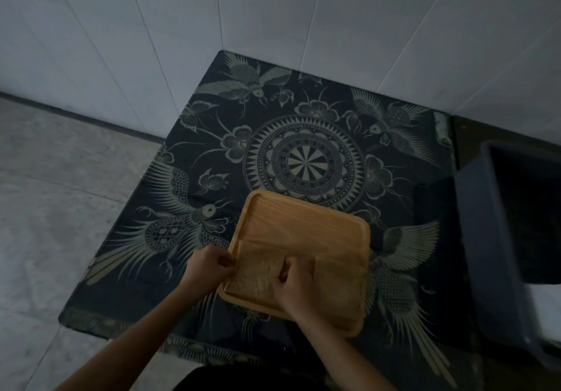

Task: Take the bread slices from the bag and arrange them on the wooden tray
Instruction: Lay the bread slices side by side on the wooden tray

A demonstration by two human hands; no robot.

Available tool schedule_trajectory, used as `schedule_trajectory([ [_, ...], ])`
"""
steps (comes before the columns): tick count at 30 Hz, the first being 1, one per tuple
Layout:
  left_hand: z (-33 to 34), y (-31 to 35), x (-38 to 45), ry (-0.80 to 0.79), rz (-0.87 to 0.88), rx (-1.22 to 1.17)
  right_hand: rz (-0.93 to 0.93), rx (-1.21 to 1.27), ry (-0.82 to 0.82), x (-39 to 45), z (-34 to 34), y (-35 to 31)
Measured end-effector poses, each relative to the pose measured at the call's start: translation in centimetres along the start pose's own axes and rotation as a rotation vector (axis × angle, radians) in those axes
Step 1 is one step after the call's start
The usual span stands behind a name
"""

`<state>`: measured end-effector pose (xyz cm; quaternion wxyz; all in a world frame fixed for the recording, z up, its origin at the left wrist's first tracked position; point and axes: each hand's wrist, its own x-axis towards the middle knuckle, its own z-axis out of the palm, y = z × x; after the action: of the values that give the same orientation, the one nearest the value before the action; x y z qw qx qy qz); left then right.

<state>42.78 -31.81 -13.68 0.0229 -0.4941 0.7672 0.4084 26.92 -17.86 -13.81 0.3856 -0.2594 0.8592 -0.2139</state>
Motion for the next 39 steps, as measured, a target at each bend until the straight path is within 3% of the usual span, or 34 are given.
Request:
schedule_trajectory([
  [15, -0.3, 0.3, -0.3, -0.058, 0.034, 0.072, -0.033, 0.036, -0.045, -0.9, -0.7, 0.2],
  [22, -0.2, 2.8, -0.5, 0.047, 0.140, 0.083, -0.056, 0.130, -0.090, -1.4, -4.2, 0.4],
  [31, 1.0, 8.1, -0.4, -0.023, 0.268, -0.010, -0.103, 0.166, 0.095, -2.0, -11.5, 2.9],
  [39, 4.1, 12.3, 0.1, -0.152, 0.239, -0.136, -0.037, 0.157, 0.246, -1.9, -15.8, 7.9],
])
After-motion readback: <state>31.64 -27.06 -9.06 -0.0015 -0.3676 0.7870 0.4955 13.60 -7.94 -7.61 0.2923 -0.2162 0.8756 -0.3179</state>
